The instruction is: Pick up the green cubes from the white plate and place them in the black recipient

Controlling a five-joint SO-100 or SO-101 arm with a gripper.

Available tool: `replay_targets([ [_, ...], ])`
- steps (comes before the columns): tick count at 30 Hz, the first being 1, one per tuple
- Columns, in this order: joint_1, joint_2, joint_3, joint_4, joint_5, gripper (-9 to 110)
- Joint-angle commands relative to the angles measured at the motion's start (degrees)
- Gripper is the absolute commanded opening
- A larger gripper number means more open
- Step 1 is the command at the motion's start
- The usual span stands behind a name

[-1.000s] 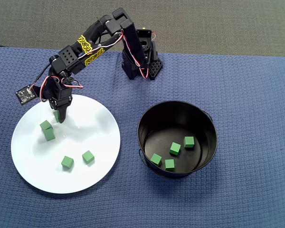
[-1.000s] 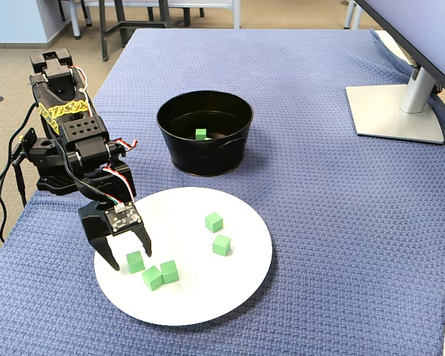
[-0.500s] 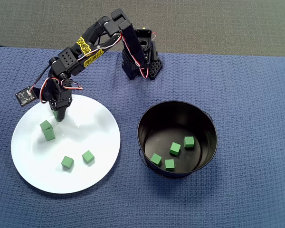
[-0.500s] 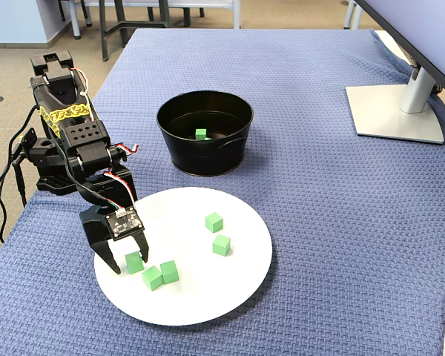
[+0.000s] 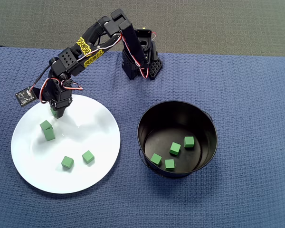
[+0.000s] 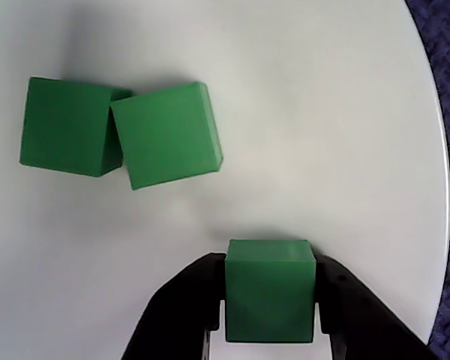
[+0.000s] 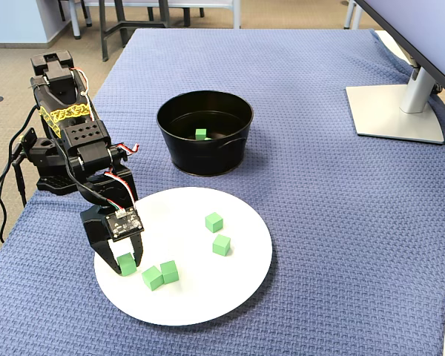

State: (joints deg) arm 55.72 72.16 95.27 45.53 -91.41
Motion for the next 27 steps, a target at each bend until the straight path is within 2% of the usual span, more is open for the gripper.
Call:
replay_targets([
  [1, -1.41, 1.93, -1.14, -0.7, 3.78, 0],
  [8, -2.2, 12.13, -7.91, 10.72, 18.9, 0],
  [16, -7.56, 29.88, -6.06, 20.13, 39.73, 0],
  [22, -22.32, 44.3, -1.93, 26.63, 58.89, 0],
  [27, -41.48, 52.56, -2.81, 33.13, 74.27, 0],
])
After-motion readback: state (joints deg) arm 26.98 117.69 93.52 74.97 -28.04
